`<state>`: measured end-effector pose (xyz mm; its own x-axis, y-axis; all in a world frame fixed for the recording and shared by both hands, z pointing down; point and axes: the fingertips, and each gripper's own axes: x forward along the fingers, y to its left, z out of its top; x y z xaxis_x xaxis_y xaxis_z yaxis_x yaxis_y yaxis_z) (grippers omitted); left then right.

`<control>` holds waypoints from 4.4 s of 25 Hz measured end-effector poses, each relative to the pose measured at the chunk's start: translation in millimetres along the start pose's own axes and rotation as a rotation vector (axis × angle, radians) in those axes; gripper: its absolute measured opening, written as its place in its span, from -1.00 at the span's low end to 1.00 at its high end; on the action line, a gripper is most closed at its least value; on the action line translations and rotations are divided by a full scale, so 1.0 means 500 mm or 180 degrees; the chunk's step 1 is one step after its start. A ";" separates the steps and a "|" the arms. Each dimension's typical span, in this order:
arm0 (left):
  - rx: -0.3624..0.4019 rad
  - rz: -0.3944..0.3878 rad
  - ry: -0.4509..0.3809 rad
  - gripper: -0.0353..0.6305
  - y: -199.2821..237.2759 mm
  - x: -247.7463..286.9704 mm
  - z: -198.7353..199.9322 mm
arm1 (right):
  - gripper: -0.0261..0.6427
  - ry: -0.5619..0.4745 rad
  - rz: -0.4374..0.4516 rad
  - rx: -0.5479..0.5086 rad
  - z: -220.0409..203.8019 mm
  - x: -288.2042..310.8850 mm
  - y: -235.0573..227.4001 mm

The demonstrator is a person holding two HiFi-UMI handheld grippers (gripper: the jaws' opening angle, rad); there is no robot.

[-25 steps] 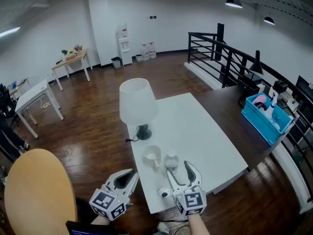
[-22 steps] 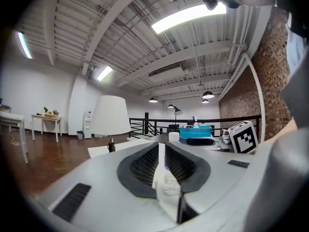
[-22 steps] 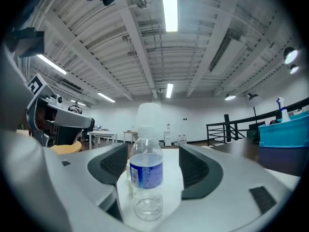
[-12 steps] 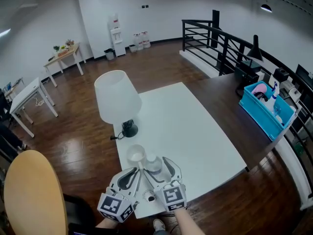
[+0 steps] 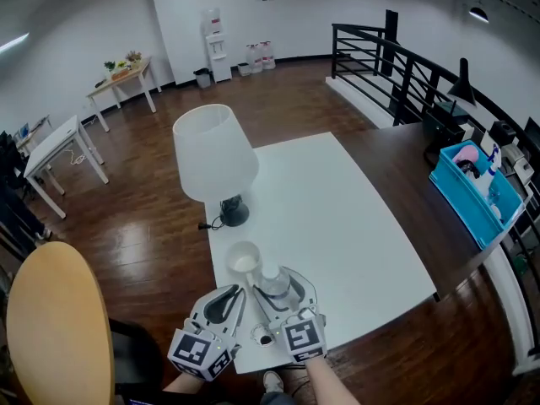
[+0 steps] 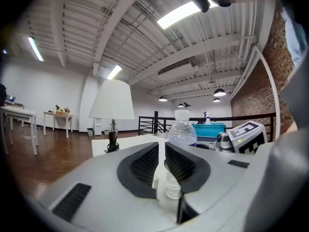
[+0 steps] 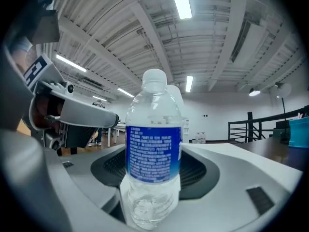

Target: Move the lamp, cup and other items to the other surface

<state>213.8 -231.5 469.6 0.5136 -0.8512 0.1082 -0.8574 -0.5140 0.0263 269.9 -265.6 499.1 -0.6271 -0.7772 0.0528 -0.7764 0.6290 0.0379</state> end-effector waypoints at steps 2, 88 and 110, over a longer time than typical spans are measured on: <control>-0.0003 0.0027 -0.0015 -0.74 0.009 -0.006 0.007 | -0.07 -0.0066 0.0022 0.0020 0.035 -0.006 0.001; 0.0074 0.2152 -0.0290 -0.87 0.487 -0.771 0.085 | -0.91 -0.0495 0.2507 0.0286 0.301 0.198 0.904; 0.0104 0.1543 -0.0273 -0.87 0.431 -0.557 0.114 | -0.91 -0.0532 0.1924 0.0153 0.308 0.176 0.704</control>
<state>-112.0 -111.2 388.4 0.0578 -0.9982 0.0179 -0.9976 -0.0585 -0.0383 -68.2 -115.5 363.4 -0.9544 -0.2792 -0.1059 -0.2813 0.9596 0.0050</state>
